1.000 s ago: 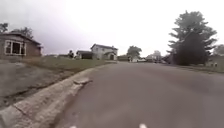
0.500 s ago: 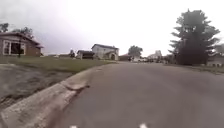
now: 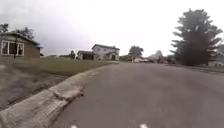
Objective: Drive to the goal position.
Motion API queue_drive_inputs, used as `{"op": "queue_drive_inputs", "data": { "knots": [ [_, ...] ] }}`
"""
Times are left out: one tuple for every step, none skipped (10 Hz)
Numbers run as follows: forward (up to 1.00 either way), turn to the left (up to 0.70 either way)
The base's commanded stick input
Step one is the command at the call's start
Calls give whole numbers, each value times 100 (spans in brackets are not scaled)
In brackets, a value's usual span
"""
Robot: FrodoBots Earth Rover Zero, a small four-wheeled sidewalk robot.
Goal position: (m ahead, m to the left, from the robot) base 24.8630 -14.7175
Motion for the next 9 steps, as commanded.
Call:
{"op": "queue_drive_inputs", "data": {
  "knots": [
    [100,0],
    [100,0],
    [100,0],
    [100,0],
    [100,0],
    [100,0],
    [100,0],
    [100,0],
    [100,0]
  ]
}}
